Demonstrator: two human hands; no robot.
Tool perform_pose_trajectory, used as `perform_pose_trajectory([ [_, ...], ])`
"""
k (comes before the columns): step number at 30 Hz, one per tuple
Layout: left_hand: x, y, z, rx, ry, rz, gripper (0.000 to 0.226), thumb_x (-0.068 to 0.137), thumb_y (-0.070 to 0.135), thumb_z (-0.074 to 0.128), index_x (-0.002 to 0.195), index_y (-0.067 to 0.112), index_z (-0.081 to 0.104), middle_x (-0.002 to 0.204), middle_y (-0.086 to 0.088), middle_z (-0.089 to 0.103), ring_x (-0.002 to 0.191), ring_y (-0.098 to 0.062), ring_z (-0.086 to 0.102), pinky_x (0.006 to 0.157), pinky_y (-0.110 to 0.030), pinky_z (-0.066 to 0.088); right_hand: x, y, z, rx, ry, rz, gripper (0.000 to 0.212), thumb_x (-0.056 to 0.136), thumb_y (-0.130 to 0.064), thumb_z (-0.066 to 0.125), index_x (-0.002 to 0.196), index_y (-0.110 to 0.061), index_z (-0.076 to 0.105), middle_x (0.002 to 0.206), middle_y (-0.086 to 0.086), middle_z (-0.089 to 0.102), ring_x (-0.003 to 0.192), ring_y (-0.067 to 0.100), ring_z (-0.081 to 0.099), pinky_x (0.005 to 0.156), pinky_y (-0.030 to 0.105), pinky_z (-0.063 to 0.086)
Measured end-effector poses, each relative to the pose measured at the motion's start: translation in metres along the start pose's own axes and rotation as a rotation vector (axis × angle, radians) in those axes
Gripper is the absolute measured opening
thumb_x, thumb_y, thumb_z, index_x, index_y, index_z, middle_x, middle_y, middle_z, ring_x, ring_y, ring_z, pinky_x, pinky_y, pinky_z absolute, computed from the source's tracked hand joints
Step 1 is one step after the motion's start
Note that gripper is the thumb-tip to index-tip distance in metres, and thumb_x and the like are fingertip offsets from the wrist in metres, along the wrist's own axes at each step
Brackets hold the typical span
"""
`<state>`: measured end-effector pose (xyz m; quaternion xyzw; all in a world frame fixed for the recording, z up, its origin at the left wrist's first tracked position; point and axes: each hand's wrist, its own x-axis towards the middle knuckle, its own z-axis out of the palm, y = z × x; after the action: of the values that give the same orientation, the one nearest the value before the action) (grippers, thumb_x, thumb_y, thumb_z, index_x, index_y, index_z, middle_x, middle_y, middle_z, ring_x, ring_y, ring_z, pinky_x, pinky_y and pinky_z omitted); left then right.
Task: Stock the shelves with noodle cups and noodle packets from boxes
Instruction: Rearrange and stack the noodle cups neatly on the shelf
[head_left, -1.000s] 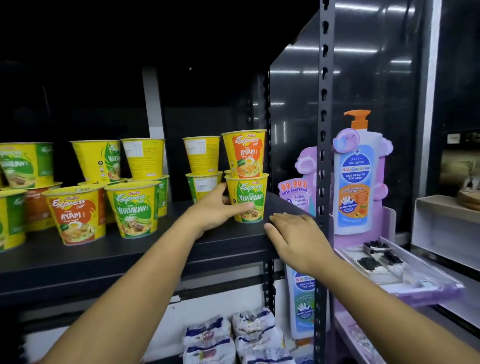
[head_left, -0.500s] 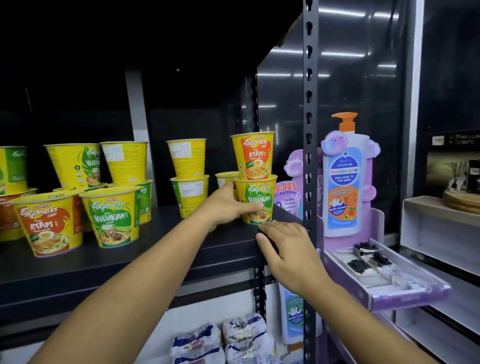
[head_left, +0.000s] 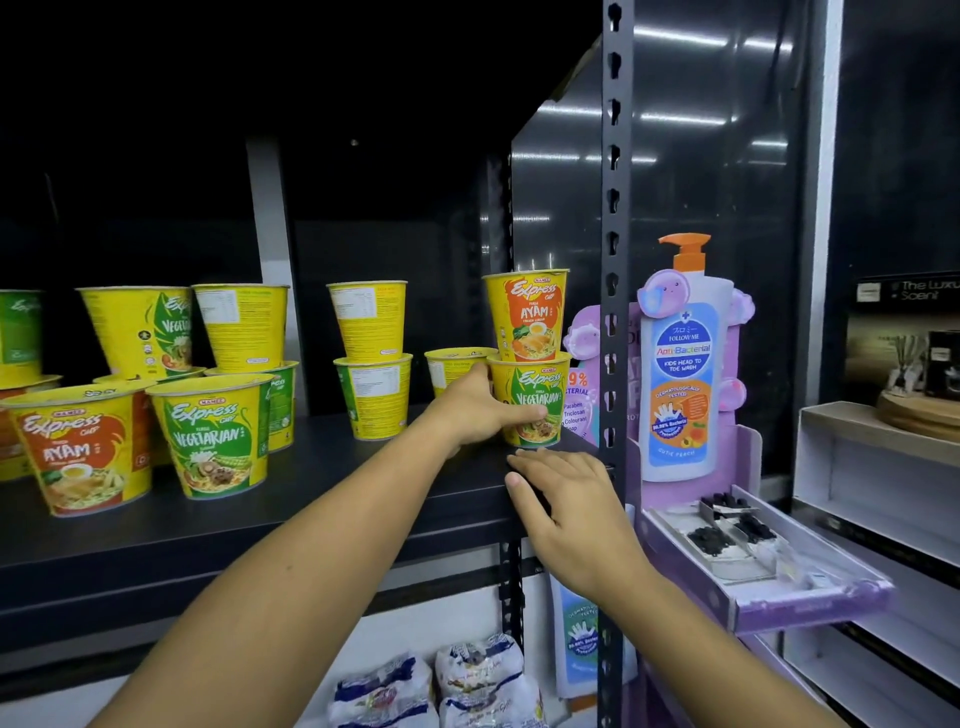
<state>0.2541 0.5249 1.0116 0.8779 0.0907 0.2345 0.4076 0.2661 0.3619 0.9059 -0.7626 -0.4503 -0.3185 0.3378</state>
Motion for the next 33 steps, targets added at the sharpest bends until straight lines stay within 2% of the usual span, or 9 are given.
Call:
perform_pose_trajectory([
  [9, 0.0, -0.001, 0.003, 0.016, 0.02, 0.005, 0.073, 0.073, 0.045, 0.091, 0.132, 0.03, 0.052, 0.128, 0.009, 0.069, 0.114, -0.012, 0.066, 0.101, -0.045, 0.055, 0.0, -0.003, -0.003, 0.007, -0.027, 0.018, 0.057, 0.102, -0.054, 0.031, 0.132, -0.023, 0.069, 0.132, -0.01, 0.068, 0.126, 0.008, 0.052, 0.109, 0.029, 0.03],
  [13, -0.008, 0.0, 0.0, 0.069, 0.0, 0.016, 0.068, 0.079, 0.046, 0.087, 0.136, 0.029, 0.053, 0.131, 0.01, 0.067, 0.117, -0.011, 0.064, 0.099, -0.037, 0.053, 0.0, -0.004, -0.005, 0.003, -0.054, 0.029, 0.06, 0.101, -0.056, 0.028, 0.133, -0.024, 0.068, 0.134, -0.01, 0.067, 0.127, 0.007, 0.052, 0.109, 0.028, 0.03],
  [15, -0.016, 0.001, -0.005, 0.111, -0.024, 0.038, 0.062, 0.084, 0.046, 0.082, 0.138, 0.029, 0.056, 0.131, 0.01, 0.067, 0.115, -0.008, 0.063, 0.091, -0.027, 0.049, 0.001, -0.004, -0.007, -0.004, -0.068, 0.035, 0.061, 0.101, -0.057, 0.027, 0.133, -0.024, 0.068, 0.134, -0.01, 0.066, 0.128, 0.007, 0.052, 0.109, 0.027, 0.029],
  [17, -0.027, -0.001, -0.014, 0.192, -0.036, 0.046, 0.053, 0.09, 0.045, 0.077, 0.137, 0.03, 0.06, 0.128, 0.009, 0.066, 0.11, -0.007, 0.06, 0.086, -0.024, 0.045, 0.001, -0.005, -0.008, -0.006, -0.081, 0.043, 0.062, 0.1, -0.057, 0.027, 0.133, -0.024, 0.068, 0.134, -0.01, 0.067, 0.128, 0.008, 0.052, 0.107, 0.025, 0.028],
  [21, -0.052, -0.015, -0.038, 0.364, -0.111, 0.024, 0.058, 0.09, 0.051, 0.074, 0.14, 0.025, 0.061, 0.136, 0.005, 0.064, 0.122, -0.011, 0.06, 0.107, -0.034, 0.048, 0.002, -0.008, -0.011, -0.003, -0.087, 0.072, 0.063, 0.098, -0.057, 0.028, 0.13, -0.024, 0.07, 0.132, -0.009, 0.068, 0.127, 0.011, 0.055, 0.105, 0.026, 0.029],
  [23, -0.069, -0.022, -0.052, 0.414, -0.143, 0.043, 0.054, 0.091, 0.049, 0.073, 0.138, 0.025, 0.063, 0.139, 0.006, 0.063, 0.126, -0.01, 0.059, 0.11, -0.034, 0.047, 0.005, -0.011, -0.013, -0.003, -0.105, 0.094, 0.059, 0.097, -0.055, 0.032, 0.13, -0.025, 0.07, 0.134, -0.009, 0.067, 0.129, 0.011, 0.055, 0.105, 0.026, 0.029],
  [28, -0.103, -0.031, -0.077, 0.591, -0.142, 0.101, 0.04, 0.1, 0.047, 0.061, 0.133, 0.026, 0.069, 0.134, 0.011, 0.066, 0.122, -0.008, 0.058, 0.101, -0.024, 0.043, 0.016, -0.024, -0.02, -0.02, -0.16, 0.118, 0.047, 0.098, -0.042, 0.04, 0.127, -0.023, 0.073, 0.134, -0.006, 0.068, 0.129, 0.014, 0.058, 0.111, 0.035, 0.038],
  [30, -0.112, -0.032, -0.083, 0.627, -0.141, 0.103, 0.039, 0.103, 0.046, 0.057, 0.133, 0.025, 0.07, 0.135, 0.011, 0.066, 0.12, -0.006, 0.057, 0.097, -0.021, 0.039, 0.02, -0.031, -0.021, -0.056, -0.211, 0.104, 0.04, 0.104, -0.035, 0.043, 0.132, -0.024, 0.069, 0.139, -0.007, 0.065, 0.133, 0.015, 0.053, 0.114, 0.036, 0.036],
  [33, -0.123, -0.033, -0.09, 0.667, -0.132, 0.081, 0.042, 0.104, 0.047, 0.054, 0.137, 0.025, 0.067, 0.14, 0.011, 0.064, 0.129, -0.01, 0.055, 0.101, -0.021, 0.038, 0.029, -0.047, -0.017, -0.088, -0.339, 0.057, 0.042, 0.107, -0.035, 0.038, 0.141, -0.026, 0.061, 0.144, -0.005, 0.061, 0.143, 0.017, 0.044, 0.113, 0.034, 0.036],
])
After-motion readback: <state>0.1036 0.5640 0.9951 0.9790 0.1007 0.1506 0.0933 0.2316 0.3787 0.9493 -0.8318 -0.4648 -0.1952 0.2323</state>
